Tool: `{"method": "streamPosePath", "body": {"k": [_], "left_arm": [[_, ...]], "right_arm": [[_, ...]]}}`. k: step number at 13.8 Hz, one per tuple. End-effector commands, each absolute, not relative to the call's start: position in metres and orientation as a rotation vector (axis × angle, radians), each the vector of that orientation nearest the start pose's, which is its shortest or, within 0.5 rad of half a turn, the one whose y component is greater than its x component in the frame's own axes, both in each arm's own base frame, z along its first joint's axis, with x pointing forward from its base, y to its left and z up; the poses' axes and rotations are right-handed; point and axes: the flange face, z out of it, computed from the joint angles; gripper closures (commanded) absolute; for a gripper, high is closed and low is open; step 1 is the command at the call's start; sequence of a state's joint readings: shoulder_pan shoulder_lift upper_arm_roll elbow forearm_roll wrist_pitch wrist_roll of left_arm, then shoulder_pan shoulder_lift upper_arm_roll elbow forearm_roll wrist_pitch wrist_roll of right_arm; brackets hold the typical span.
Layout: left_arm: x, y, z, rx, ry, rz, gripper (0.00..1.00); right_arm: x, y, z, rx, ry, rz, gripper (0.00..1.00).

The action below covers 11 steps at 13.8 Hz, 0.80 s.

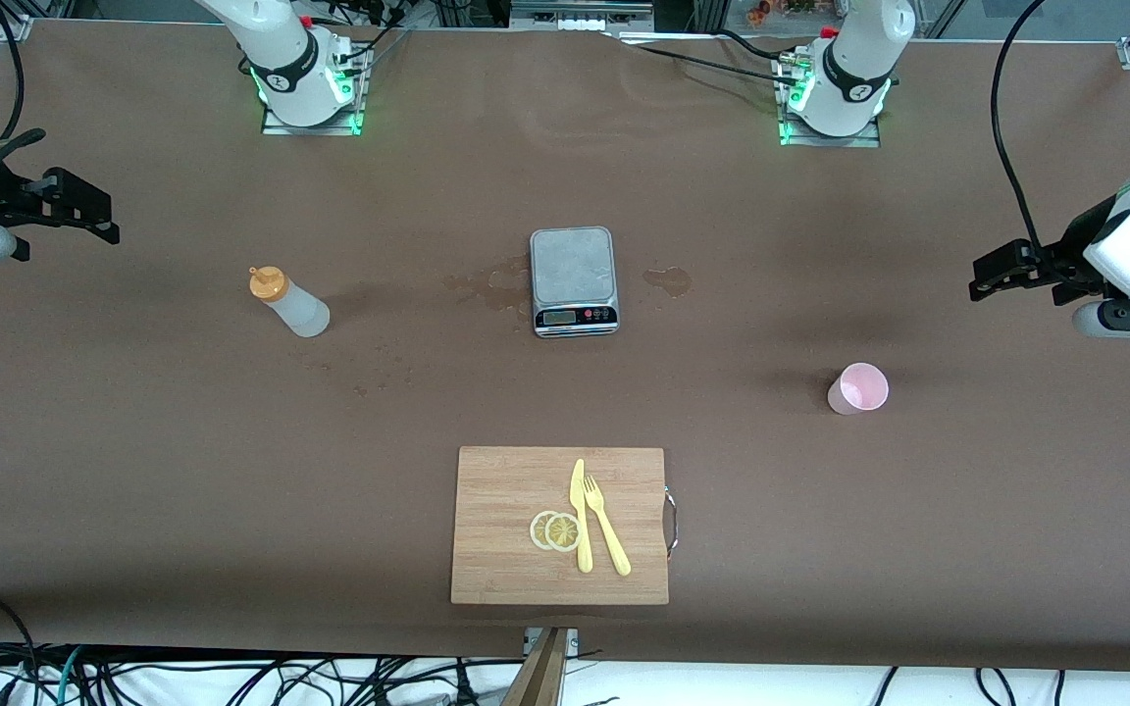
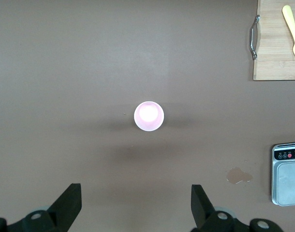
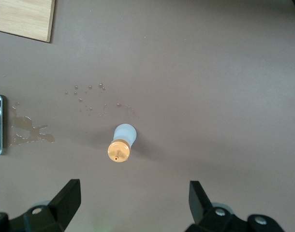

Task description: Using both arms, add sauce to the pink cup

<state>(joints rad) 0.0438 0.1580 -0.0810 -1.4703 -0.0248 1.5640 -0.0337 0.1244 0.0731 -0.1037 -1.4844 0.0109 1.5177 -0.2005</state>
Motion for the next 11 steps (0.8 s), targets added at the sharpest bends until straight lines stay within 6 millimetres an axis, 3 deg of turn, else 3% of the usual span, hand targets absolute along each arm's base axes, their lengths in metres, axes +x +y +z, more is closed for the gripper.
{"method": "streamPosePath", "body": {"k": [1,11], "left_arm": [[0.5981,-0.0245,0.5820,-3.178,0.045,0.113,0.00],[0.6013,-0.0211,0.5839,-3.190,0.030,0.109,0.00]], "right_arm": [[0.5725,0.0148,0.6237,-3.098,-0.324,0.058,0.01],[0.5724,0.0148,0.6243,-3.098,-0.325,0.058,0.01]]}}
